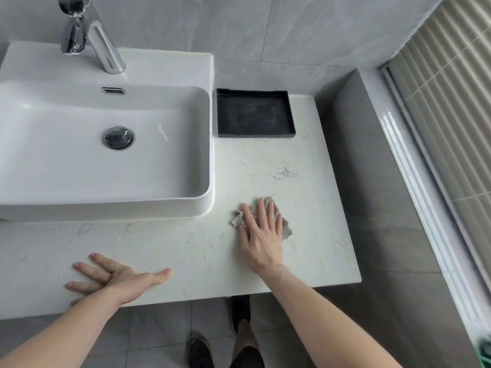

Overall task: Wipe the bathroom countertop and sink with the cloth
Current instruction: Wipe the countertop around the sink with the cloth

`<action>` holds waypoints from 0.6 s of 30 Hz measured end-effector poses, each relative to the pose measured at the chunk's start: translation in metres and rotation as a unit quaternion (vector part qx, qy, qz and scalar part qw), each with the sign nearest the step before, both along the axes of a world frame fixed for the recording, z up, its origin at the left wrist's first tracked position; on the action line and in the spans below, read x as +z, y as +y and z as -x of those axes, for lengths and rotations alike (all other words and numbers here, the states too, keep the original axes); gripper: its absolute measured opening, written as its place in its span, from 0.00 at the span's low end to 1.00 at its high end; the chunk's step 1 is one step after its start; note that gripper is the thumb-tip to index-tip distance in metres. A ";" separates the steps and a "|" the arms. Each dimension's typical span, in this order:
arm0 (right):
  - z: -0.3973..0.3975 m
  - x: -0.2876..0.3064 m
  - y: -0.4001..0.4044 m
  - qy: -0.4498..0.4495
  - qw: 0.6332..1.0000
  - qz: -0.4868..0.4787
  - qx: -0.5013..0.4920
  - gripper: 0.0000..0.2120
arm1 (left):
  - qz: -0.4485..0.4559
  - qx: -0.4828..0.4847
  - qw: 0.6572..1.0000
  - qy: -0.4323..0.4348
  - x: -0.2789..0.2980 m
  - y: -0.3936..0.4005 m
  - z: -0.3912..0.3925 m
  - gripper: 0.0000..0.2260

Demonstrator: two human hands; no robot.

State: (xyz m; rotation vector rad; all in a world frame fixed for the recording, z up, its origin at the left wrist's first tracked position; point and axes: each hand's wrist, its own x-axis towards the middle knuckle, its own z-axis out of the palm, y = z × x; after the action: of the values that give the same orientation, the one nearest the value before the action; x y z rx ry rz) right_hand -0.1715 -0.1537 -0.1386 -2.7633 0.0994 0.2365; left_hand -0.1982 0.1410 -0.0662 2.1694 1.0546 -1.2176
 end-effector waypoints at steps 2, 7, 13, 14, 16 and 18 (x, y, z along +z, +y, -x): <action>0.006 -0.003 -0.035 -0.010 0.999 -0.004 -0.030 0.27 | 0.000 0.003 1.000 0.004 -0.001 0.000 0.000 0.83; 0.026 -0.001 -0.144 -0.036 0.982 -0.052 -0.178 0.21 | 0.006 0.007 1.000 0.002 0.001 0.002 0.000 0.83; 0.026 0.053 -0.151 -0.114 0.931 -0.141 -0.316 0.18 | 0.011 0.008 1.000 0.003 0.005 0.001 0.001 0.82; 0.025 0.057 -0.136 -0.134 0.933 -0.174 -0.285 0.18 | 0.011 0.008 1.000 0.004 0.005 0.001 0.001 0.82; 0.025 0.048 -0.100 -0.138 0.944 -0.217 -0.207 0.18 | 0.011 0.009 1.000 0.004 0.005 0.001 0.001 0.82; 0.027 0.033 -0.062 -0.087 0.968 -0.202 -0.118 0.18 | 0.009 0.007 1.000 0.002 0.005 0.000 0.001 0.82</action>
State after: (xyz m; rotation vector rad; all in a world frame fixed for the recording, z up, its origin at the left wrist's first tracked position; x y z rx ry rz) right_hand -0.1986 -0.2152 -0.1057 -2.3268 0.2972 -0.0466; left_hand -0.1995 0.1414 -0.0610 2.1434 1.0536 -1.2227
